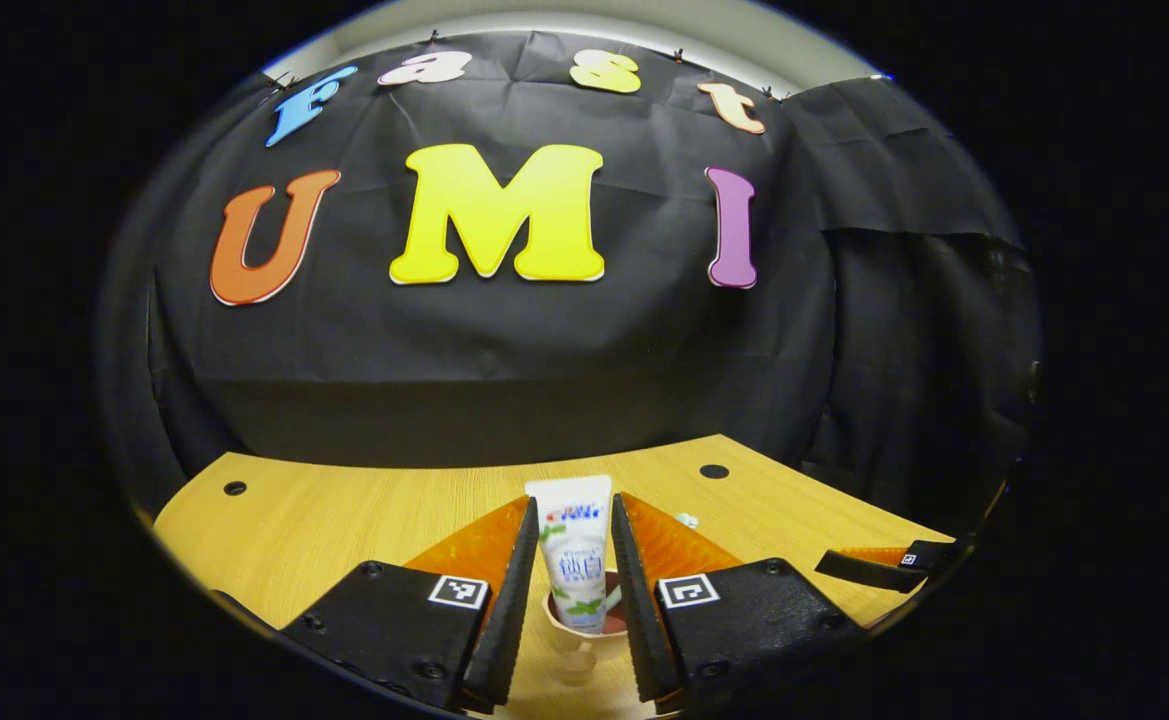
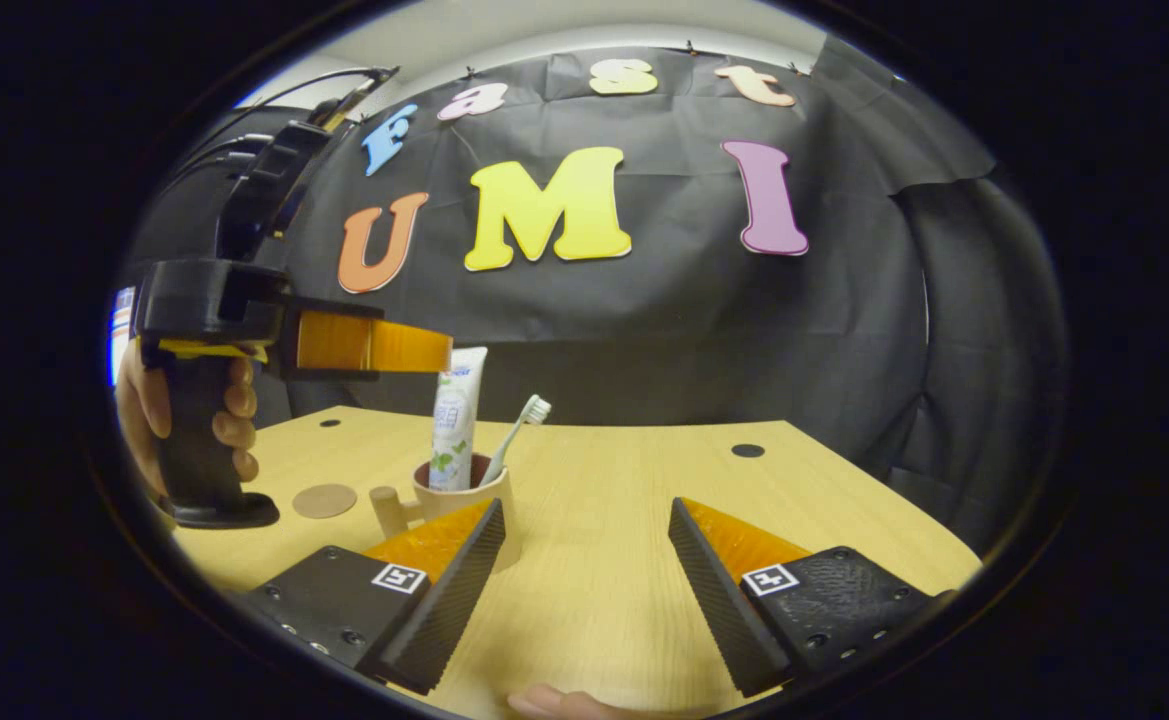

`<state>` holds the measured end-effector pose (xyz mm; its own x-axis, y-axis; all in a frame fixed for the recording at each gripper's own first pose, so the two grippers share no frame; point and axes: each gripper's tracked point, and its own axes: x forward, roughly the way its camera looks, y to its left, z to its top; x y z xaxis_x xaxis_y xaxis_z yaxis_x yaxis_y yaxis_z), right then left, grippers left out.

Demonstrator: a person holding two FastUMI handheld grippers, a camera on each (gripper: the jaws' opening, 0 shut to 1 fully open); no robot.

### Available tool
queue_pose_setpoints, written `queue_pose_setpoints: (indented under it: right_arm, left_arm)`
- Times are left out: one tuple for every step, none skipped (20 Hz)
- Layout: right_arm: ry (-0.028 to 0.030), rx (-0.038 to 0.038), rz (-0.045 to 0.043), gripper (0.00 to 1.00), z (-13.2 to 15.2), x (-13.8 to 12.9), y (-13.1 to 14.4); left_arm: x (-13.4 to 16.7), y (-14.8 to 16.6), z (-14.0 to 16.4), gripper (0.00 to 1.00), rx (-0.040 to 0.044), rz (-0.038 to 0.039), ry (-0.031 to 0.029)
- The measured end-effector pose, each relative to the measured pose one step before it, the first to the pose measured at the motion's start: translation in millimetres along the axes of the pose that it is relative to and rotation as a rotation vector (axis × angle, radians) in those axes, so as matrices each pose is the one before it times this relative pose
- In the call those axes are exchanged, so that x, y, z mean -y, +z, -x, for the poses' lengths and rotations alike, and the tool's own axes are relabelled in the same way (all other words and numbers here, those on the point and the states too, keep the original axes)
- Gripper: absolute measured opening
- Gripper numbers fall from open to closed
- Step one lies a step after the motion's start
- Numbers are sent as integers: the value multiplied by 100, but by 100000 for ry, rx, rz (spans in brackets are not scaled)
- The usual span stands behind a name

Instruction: Put the toothbrush and toothpaste on the desktop into the cup, then pick up the cup and place it on the coaster on the desktop.

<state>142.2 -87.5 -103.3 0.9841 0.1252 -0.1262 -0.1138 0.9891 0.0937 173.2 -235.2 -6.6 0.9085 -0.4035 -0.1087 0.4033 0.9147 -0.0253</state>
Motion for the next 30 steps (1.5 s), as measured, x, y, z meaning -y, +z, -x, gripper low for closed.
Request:
queue_pose_setpoints:
  right_arm:
    - [-230, -84, 20, 98, 117, -183, 128]
    - [-528, -343, -13, 98, 151, -169, 110]
    - [26, -366, -361, 98, 206, -311, 145]
    - [-428, -1085, -552, 98, 232, -358, -35]
    - [-403, -688, -43, 97, 252, -324, 87]
    - [-391, -91, -130, 98, 236, -381, 297]
    - [-1444, -192, 158, 97, 200, -146, 204]
    - [-1268, 234, 112, 97, 315, -253, 227]
    - [-1079, 74, -337, 98, 347, -252, 234]
    - [-638, -519, -895, 98, 297, -454, 14]
    - [-295, -994, -1140, 97, 233, -428, 17]
    - [-105, -1495, -1512, 97, 266, -554, -1]
    - [203, -1172, -1059, 97, 226, -543, -63]
    - [246, -1053, -420, 97, 272, -653, -73]
    - [-243, -634, 294, 96, 231, -592, -34]
    - [-532, -536, 321, 96, 184, -522, -80]
    - [-293, -1049, 135, 96, 93, -607, -184]
    - [149, -1630, -444, 96, 10, -752, -406]
    - [817, -1536, -435, 96, 0, -899, -310]
    - [464, -1821, 124, 96, -275, -857, -359]
    - [354, -1776, 673, 96, -342, -864, -411]
    - [-141, -2344, 511, 96, -431, -615, -415]
    - [529, -2836, -73, 96, -519, -841, -361]
    - [478, -2989, -183, 96, -596, -720, -263]
    - [-72, -3322, -559, 96, -582, -568, -215]
    - [-262, -2677, -1059, 96, -569, -363, -119]
    - [-902, -2530, -1058, 96, -573, -212, -122]
    - [-1868, -2894, -1069, 96, -650, -45, -23]
    - [-1874, -1931, -1136, 96, -599, 170, 95]
    - [-2576, -3150, -1781, 96, -186, 203, -289]
  left_arm:
    - [67, 173, 390, 51, -169, -397, -364]
    - [-61, -4, 538, 54, 49, -12, 13]
    - [16, 87, 540, 61, 234, -106, -250]
    - [-172, 175, 556, 66, 736, -30, 221]
    - [-278, 97, 694, 69, 967, 351, 397]
    - [-250, 8, 671, 73, 820, 592, -342]
    - [-226, -126, 689, 82, -5, 370, 104]
    - [-412, -117, 781, 77, -42, 367, 325]
    - [-533, -237, 816, 86, -185, 487, 467]
    - [-597, -175, 838, 88, 224, 550, 666]
    - [-623, -83, 890, 89, 244, 374, 523]
    - [-752, -268, 849, 89, 330, 371, 697]
    - [-712, -254, 918, 89, 58, 207, 875]
    - [-606, -341, 838, 89, -212, -458, 558]
    - [-716, -368, 914, 92, 458, -585, 695]
    - [-802, -114, 769, 95, 473, -785, 1323]
    - [-876, -499, 812, 95, 365, -596, 1284]
    - [-605, -557, 806, 96, -229, -453, 566]
    - [-433, -524, 704, 96, -74, -476, 110]
    - [-447, -201, 590, 96, 787, -276, 397]
    - [-396, -181, 633, 97, 980, -829, 309]
    - [-510, -247, 638, 97, 1153, -1423, 899]
    - [-571, -324, 719, 97, 879, -1452, 1186]
    - [-449, -185, 591, 97, 1193, -917, 911]
    - [-398, -295, 389, 97, 526, -266, 470]
    - [-107, -270, 619, 96, 933, 217, -278]
    - [-34, 101, 278, 96, 1512, 372, -848]
    - [-205, -75, 269, 96, 1382, 65, -581]
    - [-332, -218, 95, 96, 122, -583, -8]
    - [-621, -318, -73, 96, -27, -760, 961]
